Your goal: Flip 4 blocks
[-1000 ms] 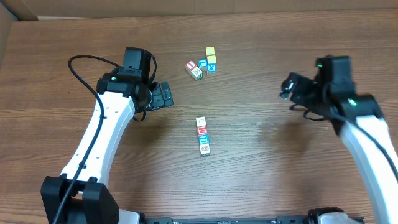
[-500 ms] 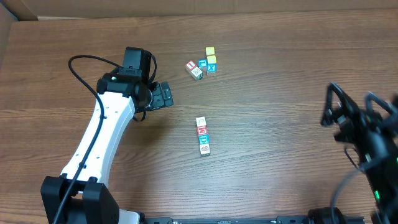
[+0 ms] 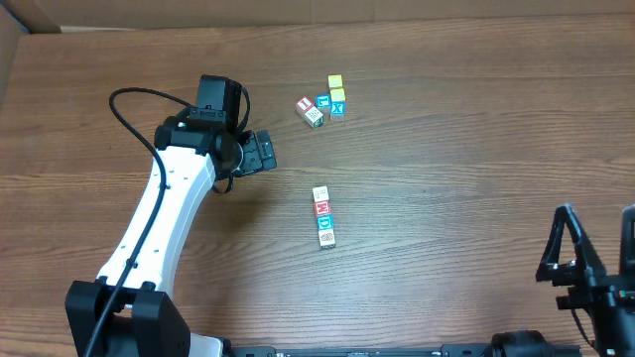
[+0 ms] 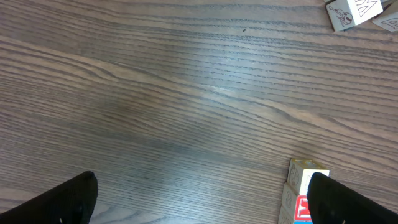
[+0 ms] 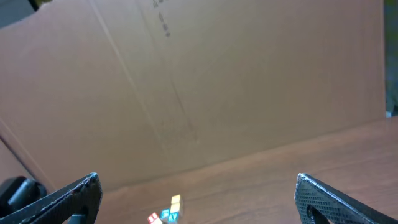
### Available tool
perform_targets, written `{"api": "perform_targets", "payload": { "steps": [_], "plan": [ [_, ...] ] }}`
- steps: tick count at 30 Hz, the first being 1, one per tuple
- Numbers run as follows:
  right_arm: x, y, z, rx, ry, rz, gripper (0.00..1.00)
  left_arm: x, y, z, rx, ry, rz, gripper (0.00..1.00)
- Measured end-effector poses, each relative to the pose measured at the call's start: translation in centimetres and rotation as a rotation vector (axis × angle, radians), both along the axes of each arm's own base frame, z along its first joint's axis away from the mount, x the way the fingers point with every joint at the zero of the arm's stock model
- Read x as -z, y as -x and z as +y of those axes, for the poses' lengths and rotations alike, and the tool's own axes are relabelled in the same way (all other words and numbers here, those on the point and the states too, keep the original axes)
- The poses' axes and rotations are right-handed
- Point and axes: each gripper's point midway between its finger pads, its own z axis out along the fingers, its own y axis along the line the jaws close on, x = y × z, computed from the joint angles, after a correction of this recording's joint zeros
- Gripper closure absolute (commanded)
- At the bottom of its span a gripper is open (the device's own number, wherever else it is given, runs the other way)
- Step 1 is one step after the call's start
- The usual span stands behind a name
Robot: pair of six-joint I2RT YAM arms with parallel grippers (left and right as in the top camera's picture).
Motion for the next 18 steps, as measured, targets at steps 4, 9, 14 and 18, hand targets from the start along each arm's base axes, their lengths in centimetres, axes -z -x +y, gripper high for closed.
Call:
{"api": "perform_targets", "payload": {
  "steps": [4, 9, 14, 18],
  "plan": [
    [1.4, -0.9, 0.1, 0.0, 0.002, 0.028, 0.0, 0.0, 0.0, 0.0, 0.0, 0.0, 0.0, 0.0],
    [1.8, -2.2, 0.5, -0.019, 0.001, 0.003, 0.0, 0.0, 0.0, 0.0, 0.0, 0.0, 0.0, 0.0],
    [-0.7, -2.9, 1.1, -0.05, -0.002, -0.142, 0.0, 0.0, 0.0, 0.0, 0.0, 0.0, 0.0, 0.0],
    [-3.9, -2.6, 1.9, -0.086, 0.029, -0.321, 0.0, 0.0, 0.0, 0.0, 0.0, 0.0, 0.0, 0.0]
  ]
}}
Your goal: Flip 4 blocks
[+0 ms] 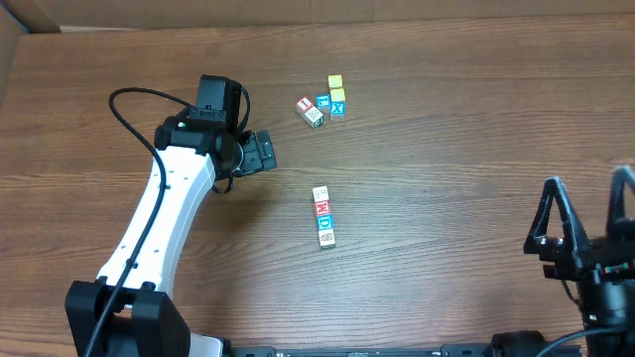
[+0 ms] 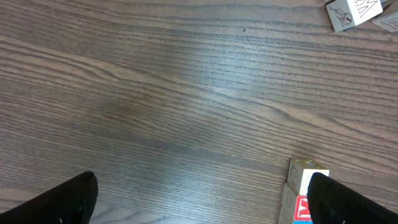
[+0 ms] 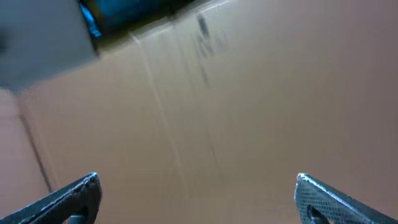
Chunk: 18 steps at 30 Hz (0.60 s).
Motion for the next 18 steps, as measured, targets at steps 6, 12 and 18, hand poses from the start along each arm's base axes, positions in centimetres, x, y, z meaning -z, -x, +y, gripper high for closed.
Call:
{"api": "perform_targets", "payload": {
  "steps": [6, 12, 18],
  "plan": [
    [-4.2, 2.1, 1.9, -0.056, 0.121, -0.326, 0.0, 0.0, 0.0, 0.0, 0.0, 0.0, 0.0, 0.0],
    [-5.3, 4.0, 2.8, -0.061, 0.201, -0.532, 0.0, 0.0, 0.0, 0.0, -0.001, -0.003, 0.0, 0.0],
    [-3.9, 3.6, 3.3, -0.06, 0.239, -0.561, 0.0, 0.0, 0.0, 0.0, -0.001, -0.003, 0.0, 0.0]
  ]
}}
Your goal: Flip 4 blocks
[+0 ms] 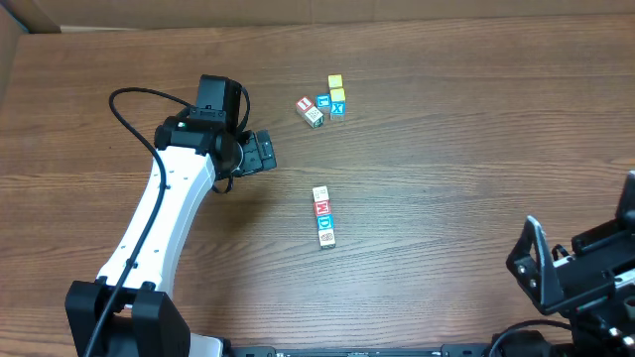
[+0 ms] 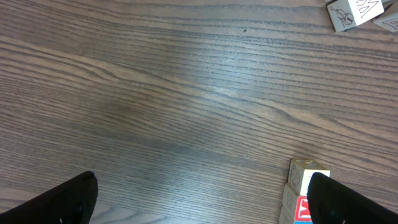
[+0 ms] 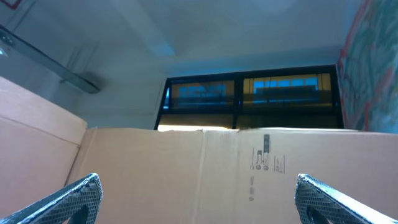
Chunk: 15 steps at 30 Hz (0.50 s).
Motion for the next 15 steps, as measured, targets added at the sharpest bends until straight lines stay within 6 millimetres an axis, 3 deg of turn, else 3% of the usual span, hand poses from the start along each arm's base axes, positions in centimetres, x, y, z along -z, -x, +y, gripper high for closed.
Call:
{"api": "perform_targets", "payload": {
  "steps": [15],
  "plan": [
    [2.3, 0.0, 0.4, 0.021, 0.049, -0.003, 0.0, 0.0, 0.0, 0.0, 0.0, 0.0, 0.0, 0.0]
  ]
}}
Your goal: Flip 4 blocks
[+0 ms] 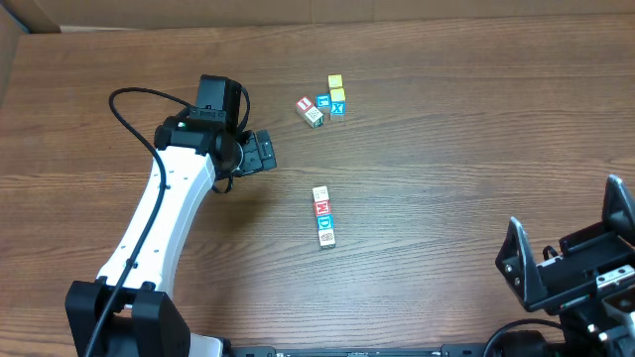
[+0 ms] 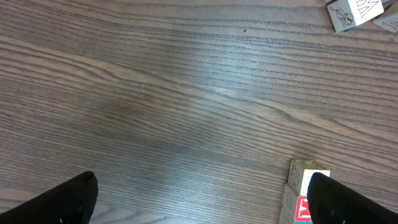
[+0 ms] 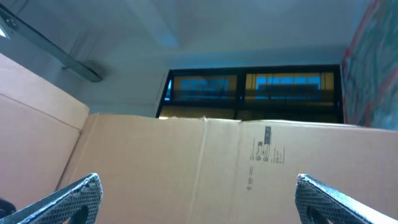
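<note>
A short row of blocks (image 1: 323, 216) lies at the table's middle, white end farthest, red and blue behind it. Its white end (image 2: 303, 177) shows beside the right fingertip in the left wrist view. A loose cluster (image 1: 325, 99) of red, blue and yellow blocks sits farther back; one of them (image 2: 351, 12) shows top right. My left gripper (image 1: 260, 154) hovers open left of the row, over bare wood, empty (image 2: 202, 202). My right gripper (image 1: 566, 223) is open at the front right, tilted upward, far from all blocks, empty (image 3: 199, 202).
A cardboard wall (image 3: 205, 162) fills the right wrist view, with dark windows and ceiling above it. The same cardboard (image 1: 298, 12) borders the table at the back and left. Brown wood table (image 1: 466, 149) runs between the blocks and the right arm.
The right arm has shifted a little to the left at the front right corner, and its view has dropped slightly. The left arm and every block are where they were.
The right gripper stood open at the right edge, facing the back wall with the cluster low in its view. Then it faced higher up the cardboard, then up to windows and ceiling, nearer the front. The left gripper stayed open and still beside the row throughout.
</note>
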### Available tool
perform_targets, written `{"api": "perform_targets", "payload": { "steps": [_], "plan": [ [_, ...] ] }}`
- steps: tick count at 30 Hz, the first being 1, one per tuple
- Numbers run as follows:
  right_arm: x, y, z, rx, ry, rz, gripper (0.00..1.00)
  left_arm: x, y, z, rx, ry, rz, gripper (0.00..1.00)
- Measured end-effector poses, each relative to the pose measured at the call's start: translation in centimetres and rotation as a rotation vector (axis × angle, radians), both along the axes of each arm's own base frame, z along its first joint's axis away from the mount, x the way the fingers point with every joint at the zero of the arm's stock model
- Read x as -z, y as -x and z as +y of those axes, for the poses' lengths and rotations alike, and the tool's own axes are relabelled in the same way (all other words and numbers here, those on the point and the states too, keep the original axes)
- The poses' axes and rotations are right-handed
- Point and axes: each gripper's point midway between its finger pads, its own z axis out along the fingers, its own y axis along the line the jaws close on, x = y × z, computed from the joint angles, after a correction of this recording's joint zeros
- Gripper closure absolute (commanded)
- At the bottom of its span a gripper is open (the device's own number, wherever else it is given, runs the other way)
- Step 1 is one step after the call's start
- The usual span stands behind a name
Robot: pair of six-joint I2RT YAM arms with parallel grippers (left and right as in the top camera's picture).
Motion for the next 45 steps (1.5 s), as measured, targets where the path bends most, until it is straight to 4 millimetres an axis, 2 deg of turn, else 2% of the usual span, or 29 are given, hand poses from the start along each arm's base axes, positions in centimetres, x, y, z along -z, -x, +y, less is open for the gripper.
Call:
{"api": "perform_targets", "payload": {
  "steps": [13, 17, 22, 25, 29, 32, 35, 38, 42, 45],
  "plan": [
    [3.2, 4.0, -0.4, 0.007, -0.017, -0.186, 0.0, 0.0, 0.0, 0.0, 0.0, 0.0, 0.0, 0.0],
    [4.4, 4.2, -0.8, 0.019, -0.035, -0.204, 0.0, 0.0, 0.0, 0.0, 0.0, 0.0, 0.0, 0.0],
    [6.9, 1.8, -1.1, 0.039, -0.051, -0.116, 0.0, 0.0, 0.0, 0.0, 0.0, 0.0, 0.0, 0.0],
    [9.1, -0.1, -1.0, 0.046, -0.047, -0.036, 0.0, 0.0, 0.0, 0.0, 0.0, 0.0, 0.0, 0.0],
    [13.0, -3.3, -0.9, 0.058, -0.037, 0.133, 0.0, 0.0, 0.0, 0.0, 0.0, 0.0, 0.0, 0.0],
    [14.9, -4.9, -1.0, 0.07, -0.032, 0.233, 0.0, 0.0, 0.0, 0.0, 0.0, 0.0, 0.0, 0.0],
    [17.7, -6.6, -1.0, 0.081, -0.02, 0.371, 0.0, 0.0, 0.0, 0.0, 0.0, 0.0, 0.0, 0.0],
    [21.8, -8.3, -1.0, 0.097, 0.0, 0.549, 0.0, 0.0, 0.0, 0.0, 0.0, 0.0, 0.0, 0.0],
    [26.6, -9.3, -1.3, 0.124, 0.018, 0.752, 0.0, 0.0, 0.0, 0.0, 0.0, 0.0, 0.0, 0.0],
    [29.1, -9.6, -1.9, 0.159, 0.02, 0.854, 0.0, 0.0, 0.0, 0.0, 0.0, 0.0, 0.0, 0.0]
  ]
}}
